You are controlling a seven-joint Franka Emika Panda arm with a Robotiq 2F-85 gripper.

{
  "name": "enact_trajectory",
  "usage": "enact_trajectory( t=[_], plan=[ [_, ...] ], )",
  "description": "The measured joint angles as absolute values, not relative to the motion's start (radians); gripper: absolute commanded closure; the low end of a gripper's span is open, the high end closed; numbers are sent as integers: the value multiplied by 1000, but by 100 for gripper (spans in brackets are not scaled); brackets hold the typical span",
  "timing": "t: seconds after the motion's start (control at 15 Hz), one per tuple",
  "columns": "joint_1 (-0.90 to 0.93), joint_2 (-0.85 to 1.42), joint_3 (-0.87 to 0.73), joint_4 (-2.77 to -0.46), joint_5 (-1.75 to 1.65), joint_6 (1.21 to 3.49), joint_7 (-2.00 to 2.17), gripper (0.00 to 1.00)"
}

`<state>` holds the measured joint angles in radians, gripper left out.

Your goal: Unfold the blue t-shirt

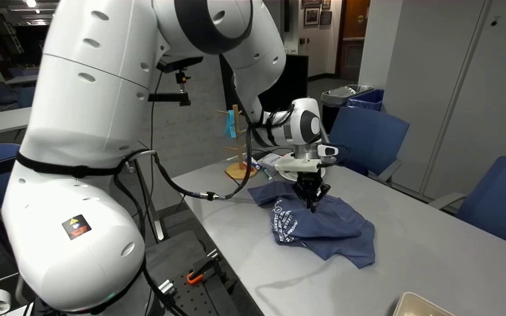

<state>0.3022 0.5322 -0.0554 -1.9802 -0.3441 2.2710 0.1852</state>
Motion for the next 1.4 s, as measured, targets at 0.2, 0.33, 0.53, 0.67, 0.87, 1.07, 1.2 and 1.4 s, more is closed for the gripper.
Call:
enact_trajectory(
  t=[0.2, 0.33, 0.53, 0.67, 0.87, 1.07, 1.2, 1.4],
  plan=[
    [281, 413, -29, -2105, -341, 2201, 148, 98],
    [261, 347, 10, -2173, -316, 2165, 102, 98],
    [239, 287, 86, -2234, -197, 2117, 5, 98],
    [235, 278, 138, -2241, -82, 2071, -52, 98],
    [234, 287, 199, -2238, 65, 1981, -95, 65],
    [234, 311, 224, -2228, 148, 1902, -97, 43],
    [234, 326, 224, -2217, 167, 1882, -97, 28],
    [232, 335, 220, -2201, 166, 1894, -97, 6]
  ],
)
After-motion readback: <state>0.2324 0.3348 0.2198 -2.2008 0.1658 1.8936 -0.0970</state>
